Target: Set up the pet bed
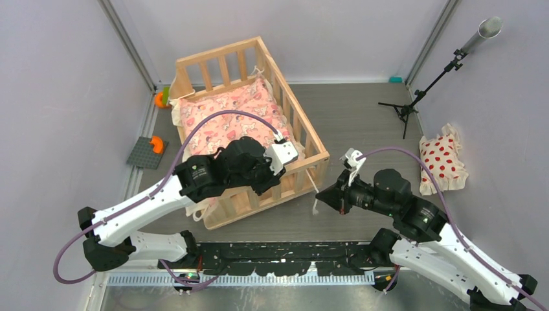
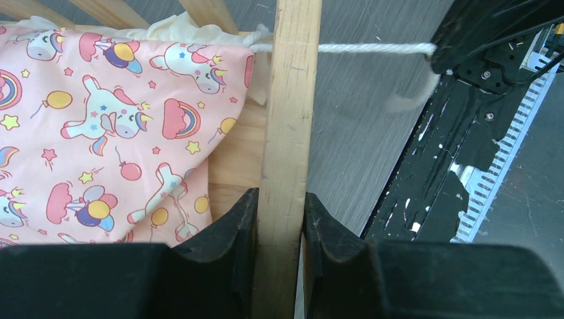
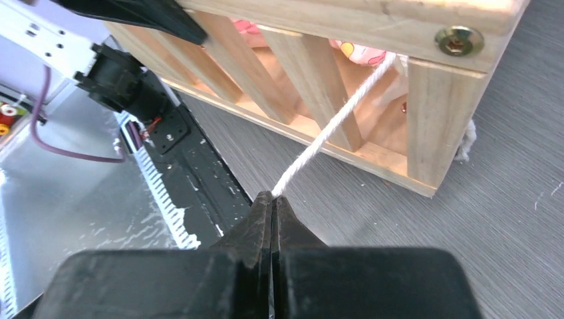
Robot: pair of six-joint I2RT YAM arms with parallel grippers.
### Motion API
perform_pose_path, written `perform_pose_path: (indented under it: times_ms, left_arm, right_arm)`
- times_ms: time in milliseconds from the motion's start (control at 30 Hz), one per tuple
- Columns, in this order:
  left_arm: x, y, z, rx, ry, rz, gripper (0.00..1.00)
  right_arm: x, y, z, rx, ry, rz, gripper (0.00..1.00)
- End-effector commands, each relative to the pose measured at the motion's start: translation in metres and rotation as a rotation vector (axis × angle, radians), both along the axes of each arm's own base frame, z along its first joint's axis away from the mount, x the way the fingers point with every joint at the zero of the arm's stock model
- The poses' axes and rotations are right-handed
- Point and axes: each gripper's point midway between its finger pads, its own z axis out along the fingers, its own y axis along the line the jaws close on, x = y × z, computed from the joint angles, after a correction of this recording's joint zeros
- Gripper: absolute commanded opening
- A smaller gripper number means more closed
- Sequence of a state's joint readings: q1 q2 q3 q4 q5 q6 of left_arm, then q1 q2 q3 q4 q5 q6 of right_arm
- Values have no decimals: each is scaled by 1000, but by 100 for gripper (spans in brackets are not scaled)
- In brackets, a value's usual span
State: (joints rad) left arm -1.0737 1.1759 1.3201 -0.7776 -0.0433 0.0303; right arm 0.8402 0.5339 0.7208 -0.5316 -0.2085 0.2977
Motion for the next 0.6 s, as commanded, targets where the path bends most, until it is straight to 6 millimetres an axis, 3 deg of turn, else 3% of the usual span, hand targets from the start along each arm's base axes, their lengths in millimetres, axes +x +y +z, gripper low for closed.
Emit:
perform_pose_path:
  times_ms: [0, 133, 233, 300, 433, 500, 567]
  left_arm:
    - [50, 57, -37, 246, -117, 322, 0]
    - [51, 59, -36, 247, -124, 327, 0]
    - [51, 59, -37, 251, -121, 325, 0]
    - [51, 59, -38, 253, -121, 325, 0]
    - [51, 61, -39, 255, -125, 331, 0]
    - [51, 64, -39, 263, -127, 338, 0]
    - [51, 67, -40, 271, -131, 342, 0]
  right_arm:
    - [-18, 1, 22, 42, 25, 68, 1]
    - [-24, 2, 9, 15, 95, 78, 1]
    - [-22, 1, -19, -32, 180, 45, 1]
    - [-13, -3, -43, -80, 227, -34, 1]
    - [11, -8, -65, -133, 257, -190, 2]
    - [18, -10, -70, -173, 266, -230, 20]
    - [21, -9, -69, -180, 263, -235, 46]
